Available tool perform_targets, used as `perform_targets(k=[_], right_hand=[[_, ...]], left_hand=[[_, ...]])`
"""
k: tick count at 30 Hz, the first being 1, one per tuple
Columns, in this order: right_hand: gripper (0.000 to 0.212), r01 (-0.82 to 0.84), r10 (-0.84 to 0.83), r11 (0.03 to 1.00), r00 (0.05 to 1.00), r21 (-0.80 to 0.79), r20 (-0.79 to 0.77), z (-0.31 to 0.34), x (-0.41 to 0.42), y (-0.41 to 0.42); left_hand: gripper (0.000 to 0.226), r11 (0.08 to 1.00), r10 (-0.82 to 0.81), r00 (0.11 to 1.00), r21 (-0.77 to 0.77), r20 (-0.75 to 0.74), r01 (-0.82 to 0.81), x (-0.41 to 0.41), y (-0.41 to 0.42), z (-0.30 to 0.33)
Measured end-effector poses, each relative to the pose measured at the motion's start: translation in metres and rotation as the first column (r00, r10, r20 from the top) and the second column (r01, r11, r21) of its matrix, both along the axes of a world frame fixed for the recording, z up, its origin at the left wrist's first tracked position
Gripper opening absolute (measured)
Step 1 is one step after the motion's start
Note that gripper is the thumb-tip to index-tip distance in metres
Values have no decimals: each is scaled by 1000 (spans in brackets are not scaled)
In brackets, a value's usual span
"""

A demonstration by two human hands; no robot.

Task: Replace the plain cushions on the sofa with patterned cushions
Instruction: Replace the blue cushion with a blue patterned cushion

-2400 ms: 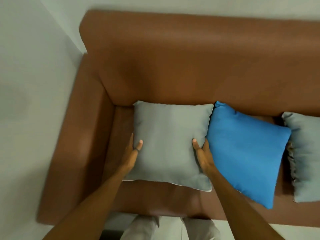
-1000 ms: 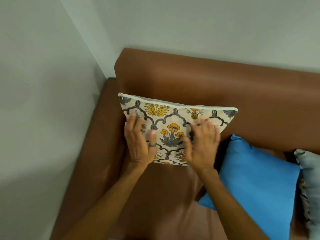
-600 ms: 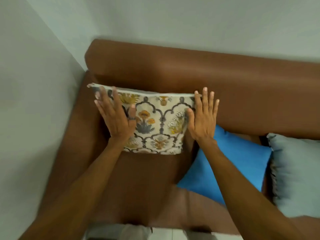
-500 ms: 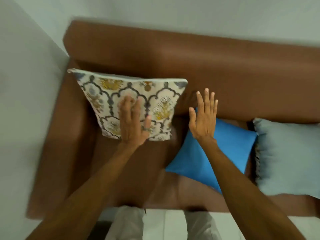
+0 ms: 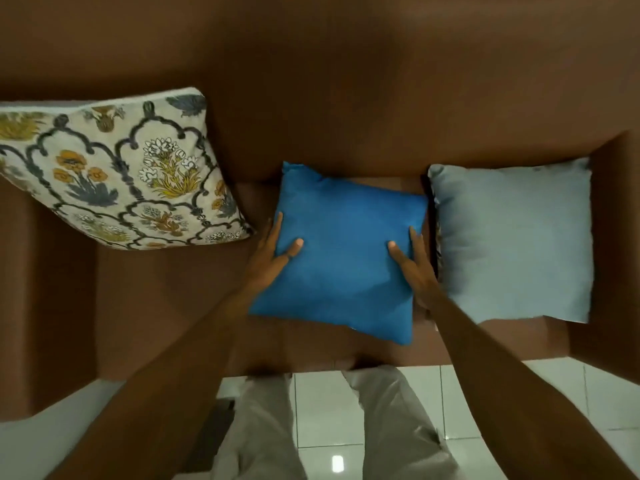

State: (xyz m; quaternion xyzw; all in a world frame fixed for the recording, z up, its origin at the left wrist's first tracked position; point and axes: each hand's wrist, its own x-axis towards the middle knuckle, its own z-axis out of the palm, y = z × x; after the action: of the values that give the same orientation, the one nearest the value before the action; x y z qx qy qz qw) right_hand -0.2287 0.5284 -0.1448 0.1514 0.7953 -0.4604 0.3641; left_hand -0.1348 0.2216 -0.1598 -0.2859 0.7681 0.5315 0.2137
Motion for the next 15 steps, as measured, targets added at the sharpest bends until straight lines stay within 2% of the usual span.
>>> perform_targets(k=[2, 5, 6, 8, 9, 11, 13, 15], right_hand=[[66, -61, 61, 998, 998, -17, 3, 23, -8, 11], [45, 93, -77, 953, 995, -289, 67, 53, -25, 35], [39, 159, -148, 925, 987, -344, 56, 62, -30, 41], [28, 257, -264, 894, 964, -366, 31, 78, -42, 43], [37, 291, -302, 878, 953, -380, 31, 85, -50, 35], [52, 268, -292, 894, 956, -359, -12, 99, -66, 8], [58, 270, -309, 883, 950, -383, -43, 93, -80, -13], [60, 341, -407, 832, 911, -438, -63, 83, -98, -29]], left_hand=[[95, 992, 75, 997, 104, -3, -75, -1, -7, 29], [146, 970, 124, 992, 217, -37, -113, -4, -26, 71], [137, 937, 212, 975, 299, -71, -182, 1, -34, 77], [72, 866, 395, 910, 382, -124, -323, 12, -44, 88], [59, 827, 455, 882, 426, -124, -367, 14, -46, 85], [62, 762, 523, 847, 499, -95, -414, 1, -43, 85], [59, 756, 539, 836, 495, -100, -429, -22, -36, 88], [56, 779, 555, 818, 439, -151, -448, -44, -35, 84]])
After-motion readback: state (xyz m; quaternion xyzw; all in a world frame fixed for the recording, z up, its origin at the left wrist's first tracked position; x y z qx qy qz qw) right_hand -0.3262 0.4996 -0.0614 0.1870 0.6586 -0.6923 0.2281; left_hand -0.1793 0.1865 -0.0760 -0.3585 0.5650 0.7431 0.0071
